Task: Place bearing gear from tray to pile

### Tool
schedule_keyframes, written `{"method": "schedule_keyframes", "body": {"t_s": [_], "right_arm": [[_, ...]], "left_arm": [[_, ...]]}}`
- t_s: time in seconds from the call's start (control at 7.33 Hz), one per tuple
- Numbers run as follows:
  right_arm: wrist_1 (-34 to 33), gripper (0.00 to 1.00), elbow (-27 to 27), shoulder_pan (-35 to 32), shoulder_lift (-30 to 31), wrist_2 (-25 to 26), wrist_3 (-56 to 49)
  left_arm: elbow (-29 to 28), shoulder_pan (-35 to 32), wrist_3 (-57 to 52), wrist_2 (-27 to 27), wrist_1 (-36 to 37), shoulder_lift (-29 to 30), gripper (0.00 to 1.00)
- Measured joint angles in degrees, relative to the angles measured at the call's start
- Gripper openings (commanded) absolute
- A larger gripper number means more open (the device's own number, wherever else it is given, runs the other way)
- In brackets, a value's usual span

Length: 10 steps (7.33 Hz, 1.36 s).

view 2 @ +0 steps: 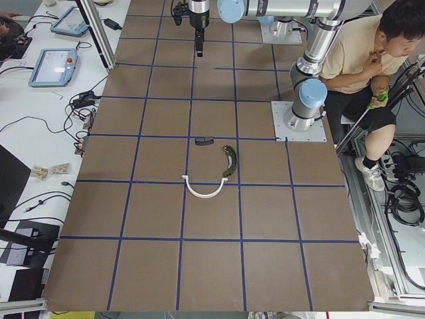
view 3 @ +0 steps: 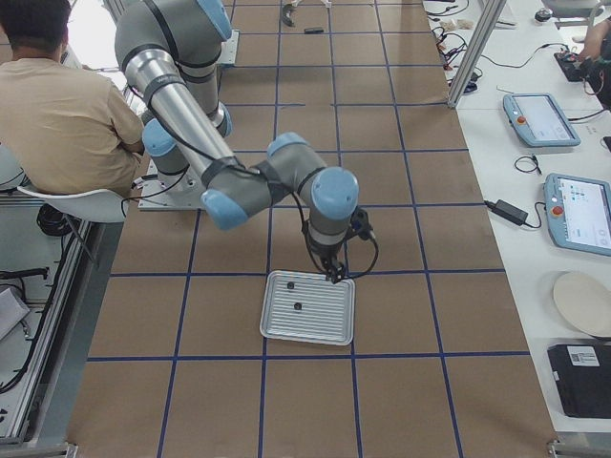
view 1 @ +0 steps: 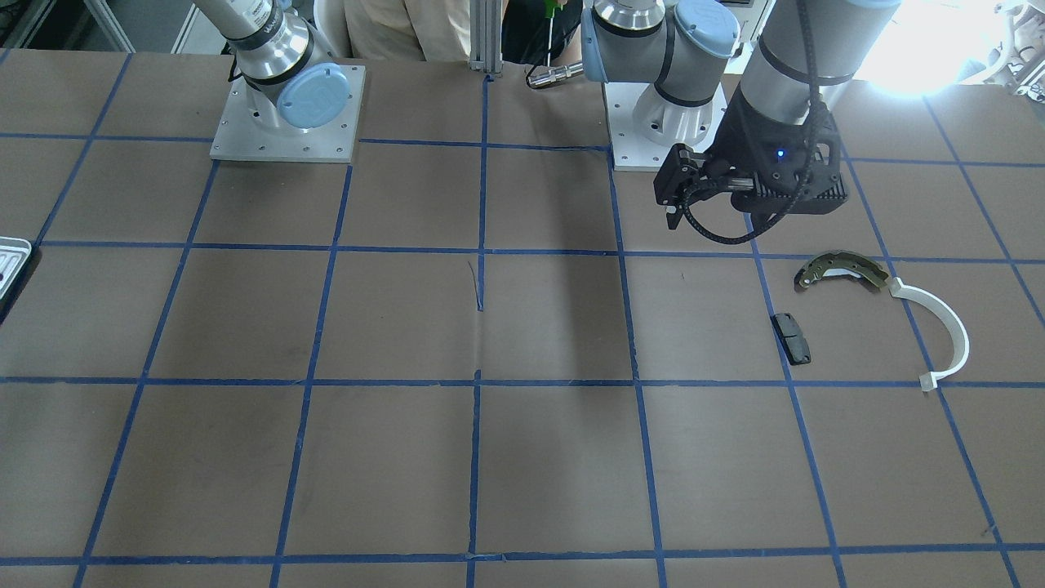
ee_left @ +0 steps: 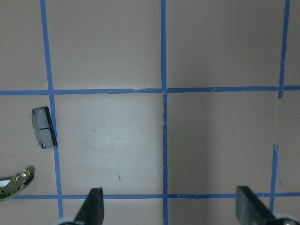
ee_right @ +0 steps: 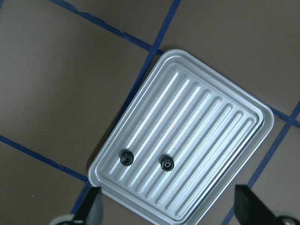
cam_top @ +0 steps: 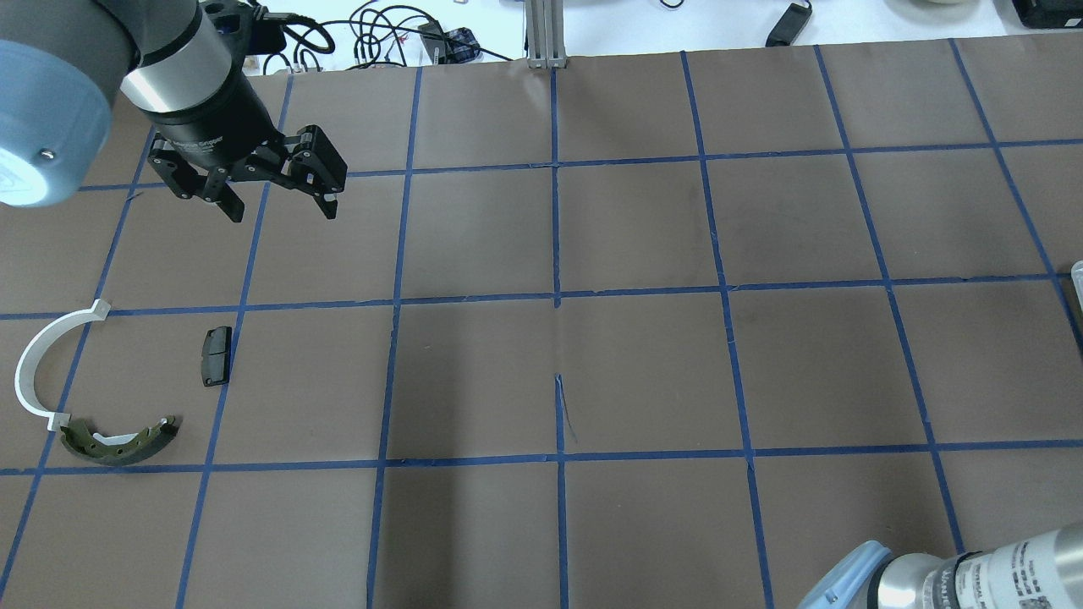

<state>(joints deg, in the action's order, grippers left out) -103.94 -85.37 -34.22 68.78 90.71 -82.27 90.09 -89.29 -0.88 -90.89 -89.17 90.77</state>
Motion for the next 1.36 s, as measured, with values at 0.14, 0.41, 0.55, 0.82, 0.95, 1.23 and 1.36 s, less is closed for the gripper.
{"method": "schedule_keyframes", "body": {"t_s": [0.14,0.41,0.55,0.82,0.95,1.23,1.36], "right_arm": [[-6.76,1.0,-3.28,1.43,-3.27,-0.09,-0.43],[-20.98,1.0,-13.62,2.28,-5.99,-0.37,-1.88],[-26.08,1.0,-17.33,2.43,-6.22,-0.19,-3.12],[-29.58,0.96,-18.55,2.61,-6.13,0.26,-5.41],[-29.56,0.92,-17.7,2.72,-6.24,0.31,-6.14],[-28.75,0.7,-16.86,3.53,-6.6,0.39,-6.89],[-28.64,0.56,-16.87,3.78,-6.97,0.5,-7.26]], "left_arm": [[0.05,0.0,-0.06,-0.09,0.55,0.15,1.0],[0.44,0.0,-0.19,-0.15,0.96,-0.03,1.0],[0.78,-0.01,-0.28,-0.2,1.0,-0.26,1.0],[1.17,0.0,-0.33,-0.25,1.04,-0.39,1.0],[1.18,0.0,-0.34,-0.25,1.08,-0.41,1.0],[1.21,0.0,-0.3,-0.25,1.1,-0.42,1.0],[1.23,-0.01,-0.31,-0.25,1.11,-0.42,1.0]]}}
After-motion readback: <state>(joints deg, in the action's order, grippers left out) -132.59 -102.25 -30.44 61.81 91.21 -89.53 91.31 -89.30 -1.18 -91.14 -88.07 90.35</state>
